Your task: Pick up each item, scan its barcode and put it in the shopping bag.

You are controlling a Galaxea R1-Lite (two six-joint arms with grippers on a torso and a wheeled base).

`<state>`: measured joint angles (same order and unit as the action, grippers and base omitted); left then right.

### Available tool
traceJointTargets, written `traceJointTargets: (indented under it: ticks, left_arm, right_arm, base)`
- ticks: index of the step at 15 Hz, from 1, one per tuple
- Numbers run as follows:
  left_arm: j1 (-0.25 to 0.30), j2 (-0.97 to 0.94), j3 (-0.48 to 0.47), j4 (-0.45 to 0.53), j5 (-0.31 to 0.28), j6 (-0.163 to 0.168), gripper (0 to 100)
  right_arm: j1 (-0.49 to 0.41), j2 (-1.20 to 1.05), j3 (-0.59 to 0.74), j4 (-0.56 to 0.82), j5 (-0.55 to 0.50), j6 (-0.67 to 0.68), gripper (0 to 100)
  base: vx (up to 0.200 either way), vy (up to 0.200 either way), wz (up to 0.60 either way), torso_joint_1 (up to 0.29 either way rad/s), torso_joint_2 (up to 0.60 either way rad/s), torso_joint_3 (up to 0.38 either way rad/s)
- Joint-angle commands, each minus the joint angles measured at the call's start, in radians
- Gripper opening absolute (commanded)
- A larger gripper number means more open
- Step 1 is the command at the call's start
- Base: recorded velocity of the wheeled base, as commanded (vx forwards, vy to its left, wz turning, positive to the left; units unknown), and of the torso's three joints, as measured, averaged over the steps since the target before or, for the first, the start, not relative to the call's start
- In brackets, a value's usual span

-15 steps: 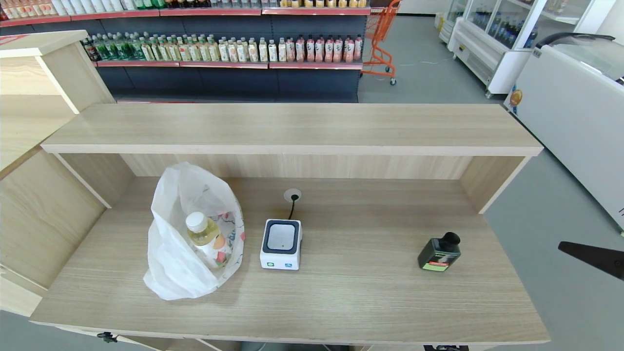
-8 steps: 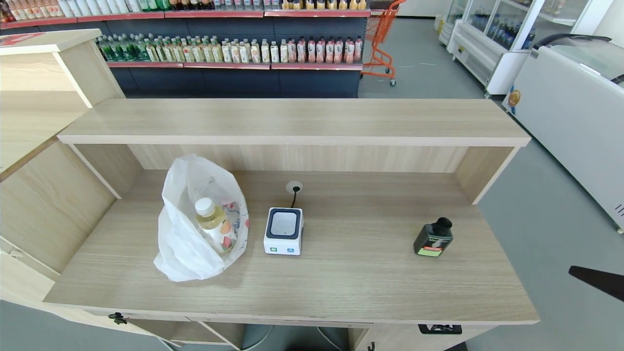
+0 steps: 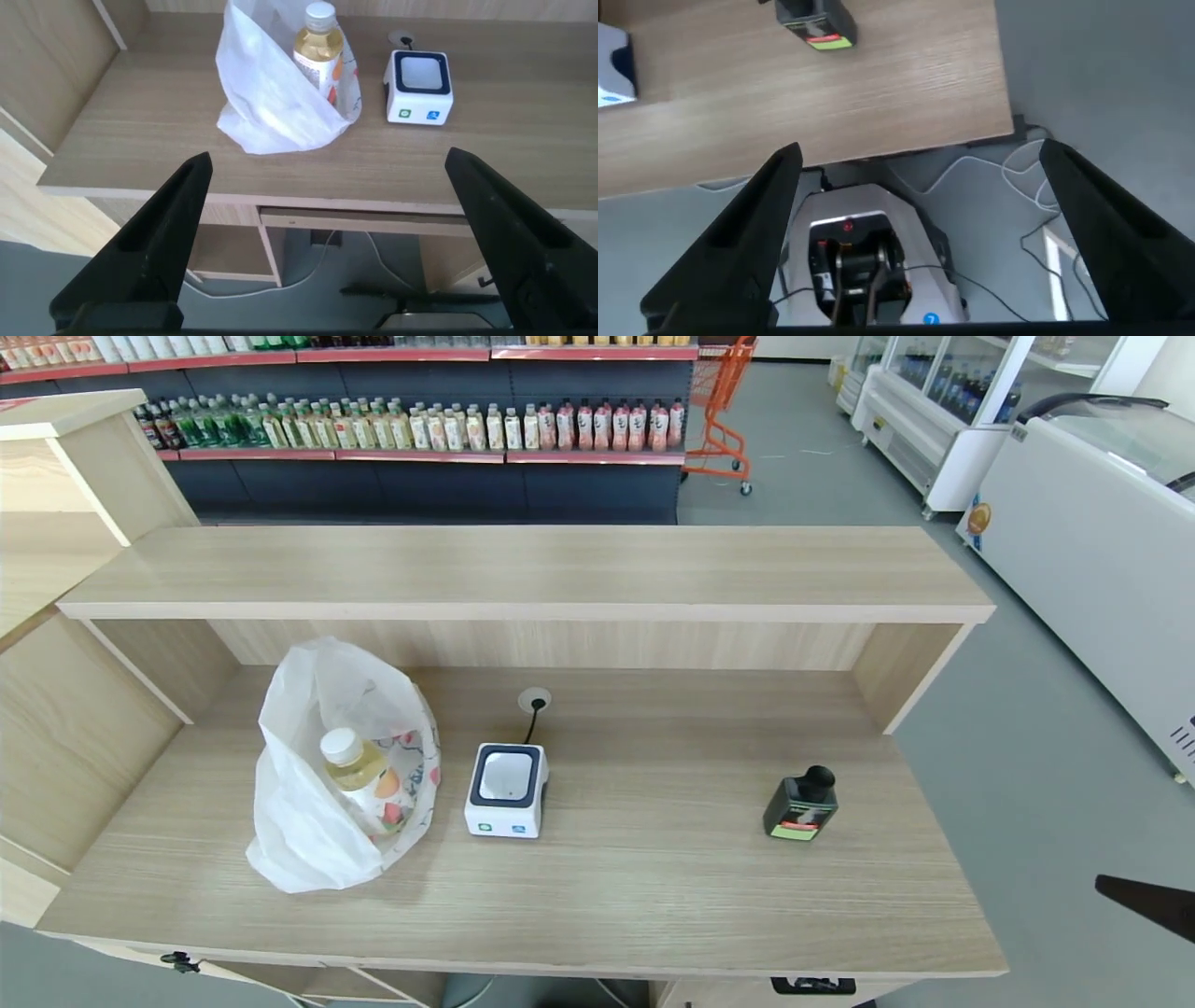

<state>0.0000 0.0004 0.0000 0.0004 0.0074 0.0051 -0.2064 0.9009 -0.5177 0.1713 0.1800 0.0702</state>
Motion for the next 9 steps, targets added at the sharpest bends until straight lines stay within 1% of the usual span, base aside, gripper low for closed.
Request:
traceJointTargets:
  ticks: [1,2,3,4,5,6,7,8,9]
  left_arm:
    - [0.0,0.0,0.0,0.0,0.0,-0.001,100]
    - [0.0,0.0,0.0,0.0,0.002,-0.002,100]
    - [0.0,0.0,0.0,0.0,0.002,-0.002,100]
    - [-0.002,0.0,0.0,0.0,0.002,-0.002,100]
    - [0.0,0.0,0.0,0.0,0.002,-0.002,100]
    - [0.0,0.0,0.0,0.0,0.002,-0.002,100]
    - [-0.002,0.0,0.0,0.0,0.0,-0.002,100]
    - [-0.002,0.0,0.0,0.0,0.0,-0.002,100]
    - [0.0,0.0,0.0,0.0,0.0,-0.002,100]
  right_arm:
    - [-0.053,0.062,-0.001,0.03,0.001,-0.093,100]
    - [-0.062,0.076,-0.004,0.048,-0.002,-0.142,100]
    - [-0.08,0.11,-0.005,0.059,-0.03,-0.242,100]
    - [-0.082,0.15,-0.008,0.054,-0.086,-0.325,100]
    - [-0.079,0.188,-0.021,0.051,-0.132,-0.379,100]
    - [-0.073,0.233,-0.035,0.05,-0.151,-0.432,100]
    - [-0.053,0.279,-0.047,0.037,-0.151,-0.491,100]
    - [-0.027,0.322,-0.051,0.014,-0.151,-0.518,100]
    - [0.019,0.389,-0.05,-0.044,-0.152,-0.529,100]
  base:
    - [0.0,-0.2,0.0,-0.012,0.0,0.002]
    - [0.0,0.0,0.0,0.0,0.0,0.0]
    - [0.0,0.0,0.0,0.0,0.0,0.0]
    - [0.0,0.0,0.0,0.0,0.0,0.0]
    - [0.0,0.0,0.0,0.0,0.0,0.0]
    - [0.0,0.0,0.0,0.0,0.0,0.0]
    - [0.0,0.0,0.0,0.0,0.0,0.0]
    - [0.0,0.0,0.0,0.0,0.0,0.0]
    - [0.0,0.0,0.0,0.0,0.0,0.0]
